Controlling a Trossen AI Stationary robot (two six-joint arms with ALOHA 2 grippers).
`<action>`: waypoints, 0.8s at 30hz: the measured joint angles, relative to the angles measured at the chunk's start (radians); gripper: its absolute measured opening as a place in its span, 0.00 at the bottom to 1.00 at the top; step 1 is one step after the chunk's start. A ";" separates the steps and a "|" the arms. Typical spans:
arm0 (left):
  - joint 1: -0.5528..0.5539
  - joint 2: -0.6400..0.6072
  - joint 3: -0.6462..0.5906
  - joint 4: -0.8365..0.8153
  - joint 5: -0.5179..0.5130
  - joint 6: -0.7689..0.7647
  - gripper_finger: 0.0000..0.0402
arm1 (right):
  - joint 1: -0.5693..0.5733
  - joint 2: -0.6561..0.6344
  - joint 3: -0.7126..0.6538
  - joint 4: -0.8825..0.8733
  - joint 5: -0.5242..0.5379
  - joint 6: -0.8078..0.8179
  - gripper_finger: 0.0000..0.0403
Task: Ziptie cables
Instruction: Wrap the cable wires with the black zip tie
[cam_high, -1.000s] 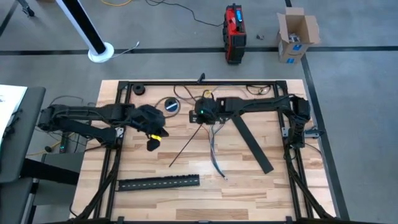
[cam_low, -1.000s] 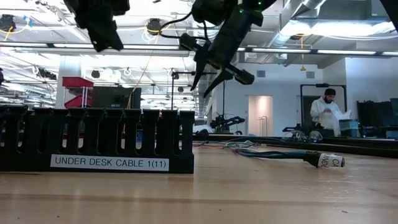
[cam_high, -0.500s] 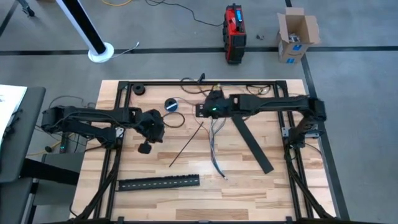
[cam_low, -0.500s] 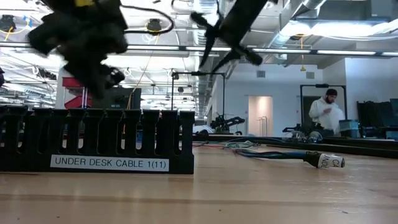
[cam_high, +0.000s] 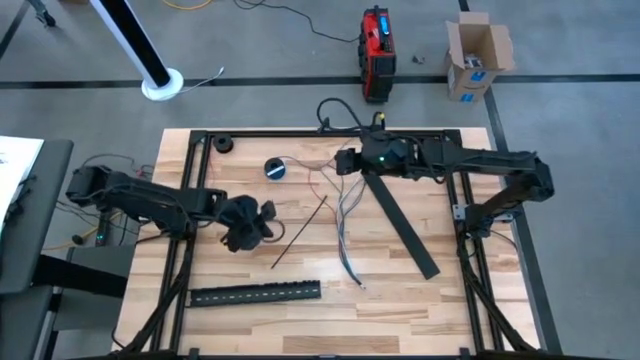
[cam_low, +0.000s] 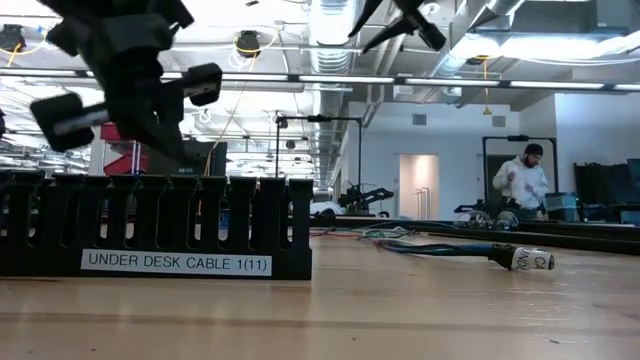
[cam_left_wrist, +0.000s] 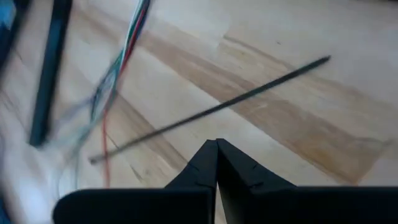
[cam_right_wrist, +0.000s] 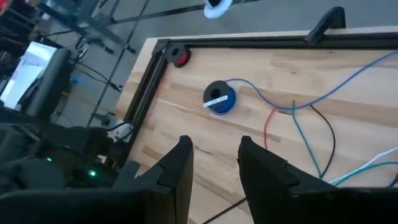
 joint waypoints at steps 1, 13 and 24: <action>-0.009 0.000 -0.019 0.024 -0.001 0.039 0.00 | 0.006 -0.006 0.000 0.001 0.002 -0.007 0.29; -0.030 0.088 -0.103 0.218 -0.089 -0.004 0.00 | 0.035 0.086 -0.061 -0.131 0.059 0.238 0.30; -0.029 0.041 -0.057 0.201 -0.308 -0.393 0.00 | 0.063 0.356 -0.143 0.182 0.047 0.548 0.34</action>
